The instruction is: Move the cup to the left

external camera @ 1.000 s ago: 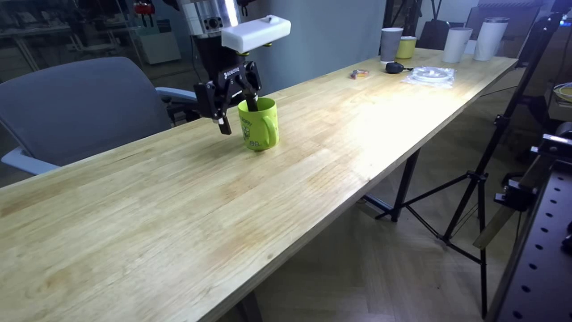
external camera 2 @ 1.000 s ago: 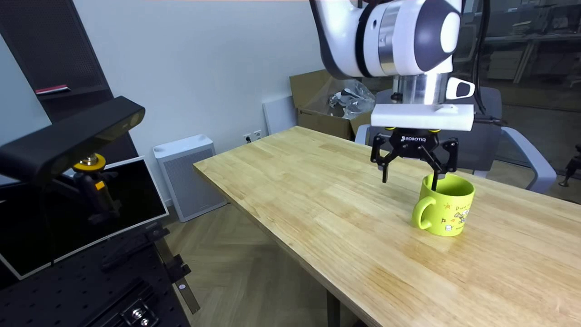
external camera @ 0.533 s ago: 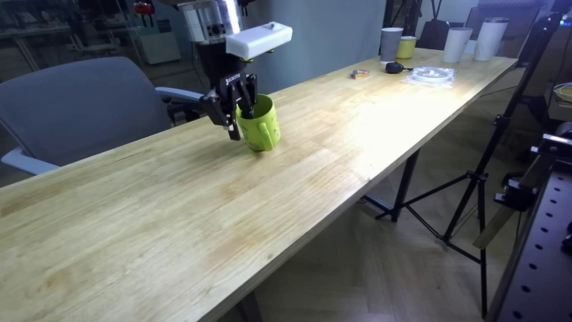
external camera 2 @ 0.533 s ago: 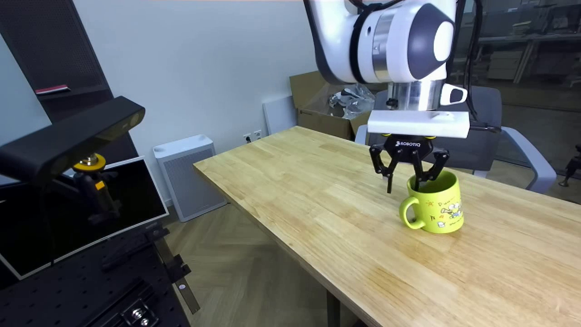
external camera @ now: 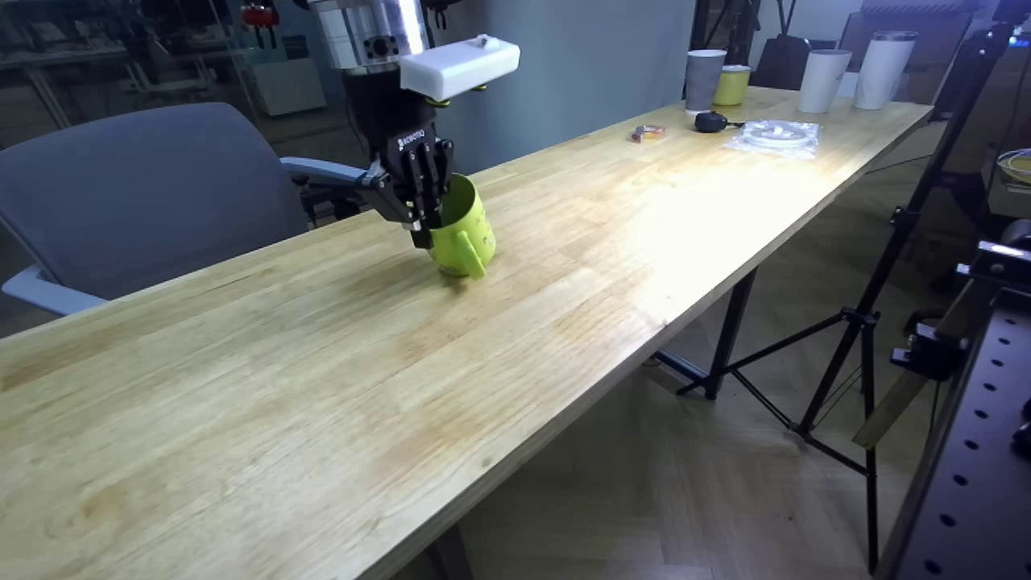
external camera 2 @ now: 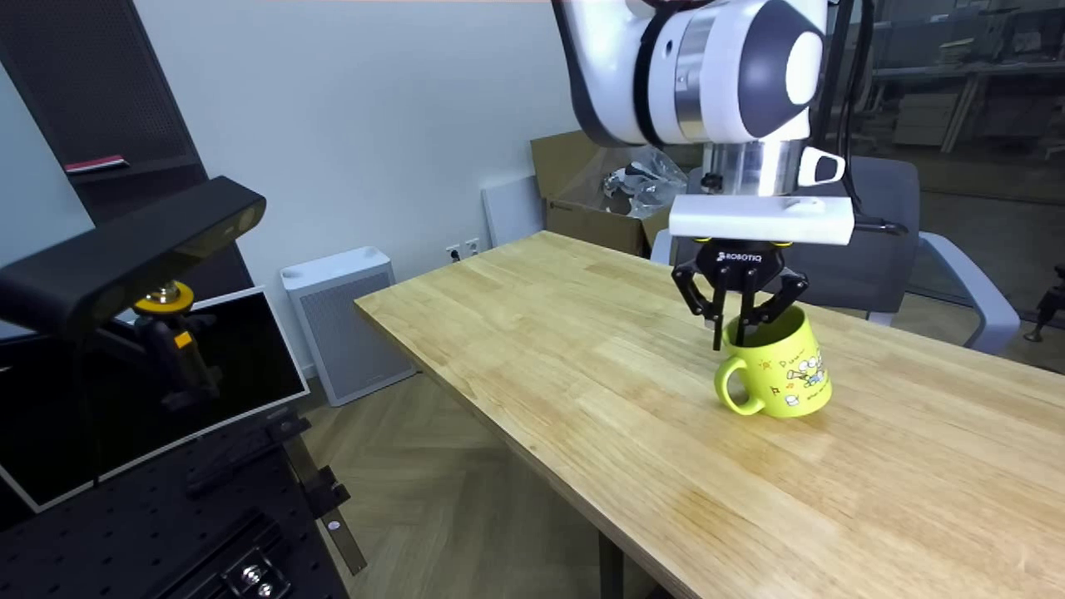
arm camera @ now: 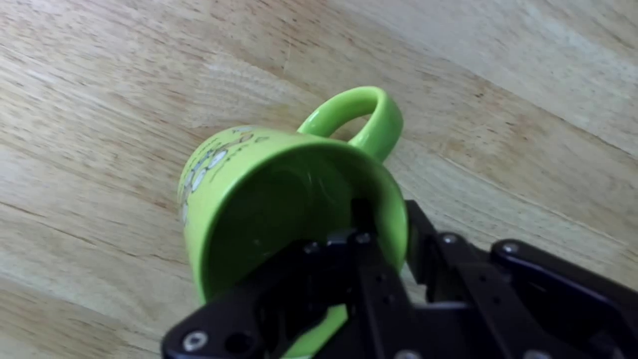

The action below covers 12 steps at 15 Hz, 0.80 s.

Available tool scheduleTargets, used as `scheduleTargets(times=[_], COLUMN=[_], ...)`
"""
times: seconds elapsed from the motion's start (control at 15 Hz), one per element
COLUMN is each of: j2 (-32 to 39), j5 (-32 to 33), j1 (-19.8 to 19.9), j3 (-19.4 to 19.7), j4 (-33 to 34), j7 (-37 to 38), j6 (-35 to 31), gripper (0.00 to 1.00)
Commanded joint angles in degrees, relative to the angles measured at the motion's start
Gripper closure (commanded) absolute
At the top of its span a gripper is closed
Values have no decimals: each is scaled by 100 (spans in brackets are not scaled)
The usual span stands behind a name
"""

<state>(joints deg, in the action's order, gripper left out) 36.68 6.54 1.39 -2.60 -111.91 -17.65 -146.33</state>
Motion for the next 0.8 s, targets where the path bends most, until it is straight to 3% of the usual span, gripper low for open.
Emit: scheduleTargets(times=[0.0, 0.73], j2=[-81, -106], j5=[-106, -460], j1=[128, 333], j3=[-169, -288], j4=[-33, 245], j7=[-105, -257], j6=[152, 613], gripper=[96, 98])
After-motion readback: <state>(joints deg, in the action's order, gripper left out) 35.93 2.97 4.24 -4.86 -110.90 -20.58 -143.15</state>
